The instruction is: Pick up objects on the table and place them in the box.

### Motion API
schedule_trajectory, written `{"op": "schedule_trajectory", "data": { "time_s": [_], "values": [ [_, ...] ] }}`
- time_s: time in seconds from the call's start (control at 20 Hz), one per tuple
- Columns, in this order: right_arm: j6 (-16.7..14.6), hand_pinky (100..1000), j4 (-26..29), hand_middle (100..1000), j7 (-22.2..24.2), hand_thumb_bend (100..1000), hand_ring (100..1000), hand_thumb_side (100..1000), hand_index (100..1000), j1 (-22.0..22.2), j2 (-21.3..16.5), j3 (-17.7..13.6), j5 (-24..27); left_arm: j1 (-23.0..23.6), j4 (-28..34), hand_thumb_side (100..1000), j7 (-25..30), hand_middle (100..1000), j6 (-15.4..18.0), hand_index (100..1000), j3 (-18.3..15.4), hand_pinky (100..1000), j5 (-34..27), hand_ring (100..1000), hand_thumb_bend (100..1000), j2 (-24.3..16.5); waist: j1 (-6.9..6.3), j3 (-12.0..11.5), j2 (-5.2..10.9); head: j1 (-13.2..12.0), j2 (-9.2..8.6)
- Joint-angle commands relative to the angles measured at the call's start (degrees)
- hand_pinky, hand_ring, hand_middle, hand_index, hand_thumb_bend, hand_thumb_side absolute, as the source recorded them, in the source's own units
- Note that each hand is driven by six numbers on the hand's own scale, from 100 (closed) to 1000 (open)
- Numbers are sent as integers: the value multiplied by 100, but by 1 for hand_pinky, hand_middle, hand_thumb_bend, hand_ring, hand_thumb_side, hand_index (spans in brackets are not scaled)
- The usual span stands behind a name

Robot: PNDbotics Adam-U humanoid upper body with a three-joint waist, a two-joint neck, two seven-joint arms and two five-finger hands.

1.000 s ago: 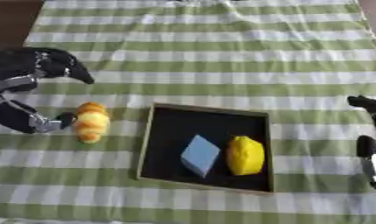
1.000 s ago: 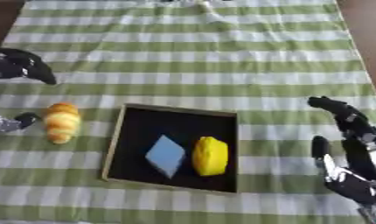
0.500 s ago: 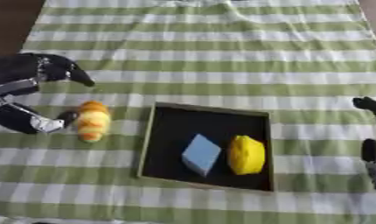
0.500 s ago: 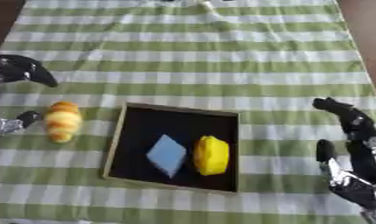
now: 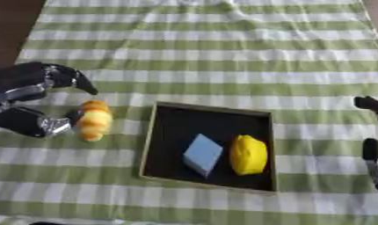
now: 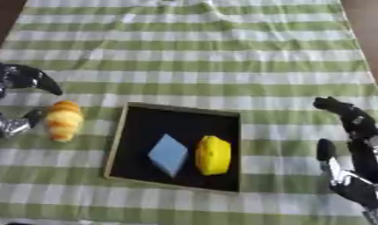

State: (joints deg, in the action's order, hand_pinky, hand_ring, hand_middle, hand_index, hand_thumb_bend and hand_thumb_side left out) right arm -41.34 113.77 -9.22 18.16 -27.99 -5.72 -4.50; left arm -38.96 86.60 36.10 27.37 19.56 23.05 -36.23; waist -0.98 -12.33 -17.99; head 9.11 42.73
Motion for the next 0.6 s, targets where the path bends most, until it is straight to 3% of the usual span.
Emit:
{"op": "schedule_trajectory", "data": {
  "time_s": [0.05,0.2,0.4,0.45,0.5,0.55,0.6],
  "values": [
    [65,1000,82,781,48,100,888,470,868,14,-99,-1,11,33,114,705,685,735,496,893,-151,924,-245,825,100,-155,-16,13,127,-27,8],
    [76,1000,82,781,64,100,888,470,868,1,-109,0,48,123,264,714,673,731,337,890,-312,921,-561,822,100,-323,-29,29,137,-5,18],
    [89,1000,82,780,97,100,888,470,867,-16,-114,3,110,172,434,617,556,738,236,892,-478,920,-785,826,100,-574,-26,61,146,-7,36],
    [102,1000,82,780,116,100,888,470,867,-21,-111,8,129,196,438,367,504,738,228,888,-534,920,-780,828,100,-629,-22,67,150,-7,44],
    [119,1000,82,780,136,100,888,470,867,-29,-109,12,146,218,430,306,450,738,231,886,-584,919,-748,828,100,-668,-19,74,154,-10,47],
    [136,1000,82,780,157,100,889,470,867,-39,-109,17,166,235,409,177,407,737,248,879,-611,917,-686,831,100,-690,-15,79,158,-11,48],
    [154,1000,82,780,181,100,889,470,867,-48,-113,25,186,243,367,180,365,737,278,876,-621,914,-583,833,157,-692,-12,84,164,-18,49]
  ]
}}
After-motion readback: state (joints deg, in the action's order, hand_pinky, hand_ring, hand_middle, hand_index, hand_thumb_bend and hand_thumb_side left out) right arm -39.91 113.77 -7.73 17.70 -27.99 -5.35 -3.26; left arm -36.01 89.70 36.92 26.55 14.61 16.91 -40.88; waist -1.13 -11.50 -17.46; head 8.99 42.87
